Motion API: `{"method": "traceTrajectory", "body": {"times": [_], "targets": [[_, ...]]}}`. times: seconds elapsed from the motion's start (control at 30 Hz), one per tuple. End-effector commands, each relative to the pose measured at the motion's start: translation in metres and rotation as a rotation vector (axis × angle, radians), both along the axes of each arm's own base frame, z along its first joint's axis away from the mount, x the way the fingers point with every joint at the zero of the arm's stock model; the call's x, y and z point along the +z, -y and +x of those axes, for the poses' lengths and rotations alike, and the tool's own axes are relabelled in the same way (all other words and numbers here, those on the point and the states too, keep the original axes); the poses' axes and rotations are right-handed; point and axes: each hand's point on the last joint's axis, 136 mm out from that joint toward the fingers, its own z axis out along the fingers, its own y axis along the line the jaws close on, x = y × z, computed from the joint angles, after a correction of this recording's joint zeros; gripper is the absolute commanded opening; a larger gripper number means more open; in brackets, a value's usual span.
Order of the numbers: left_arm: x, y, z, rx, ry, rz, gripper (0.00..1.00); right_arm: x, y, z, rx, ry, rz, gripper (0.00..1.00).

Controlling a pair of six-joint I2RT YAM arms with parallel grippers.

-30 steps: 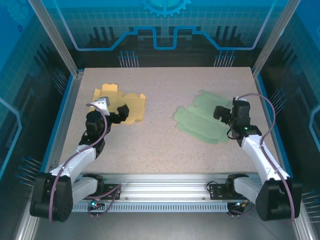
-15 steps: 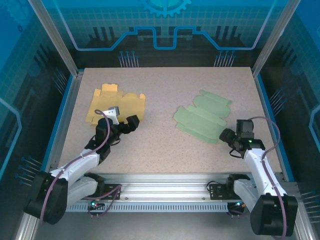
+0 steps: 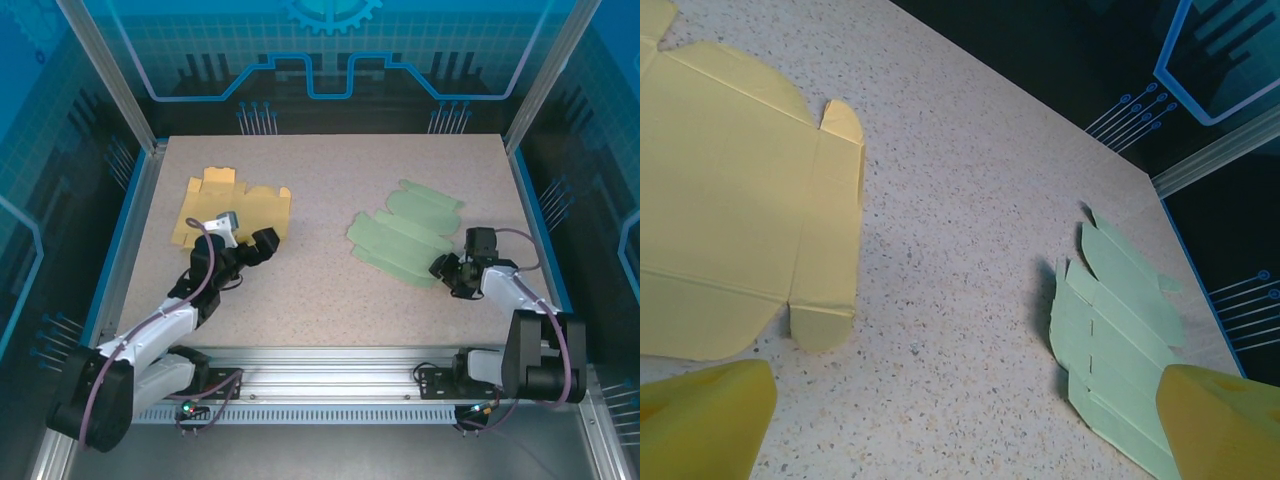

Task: Fold the paper box

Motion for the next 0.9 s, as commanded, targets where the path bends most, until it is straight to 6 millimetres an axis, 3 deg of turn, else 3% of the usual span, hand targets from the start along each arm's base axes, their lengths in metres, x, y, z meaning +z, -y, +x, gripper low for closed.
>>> {"method": "traceTrajectory", "body": {"times": [0.0,0.17,0.5,0.67,0.87], "targets": [[0.008,0.011,0.004,-0.041,-0.003,-0.031,0.99,0.012,-0.009,0.025,0.008,0.081,0.067,0.48],[0.001,0.018,0.006,-0.074,-0.039,-0.041,0.99,0.013,-0.019,0.027,0.010,0.095,0.099,0.29],[-0.006,0.037,0.006,-0.128,-0.075,-0.050,0.99,0.016,-0.069,0.015,-0.015,0.152,0.119,0.12],[-0.012,0.055,0.006,-0.165,-0.103,-0.046,0.99,0.020,-0.110,0.011,0.038,0.165,0.102,0.12],[-0.025,0.084,-0.004,-0.195,-0.164,-0.024,0.95,0.034,-0.161,0.009,0.160,0.183,0.114,0.22]]}}
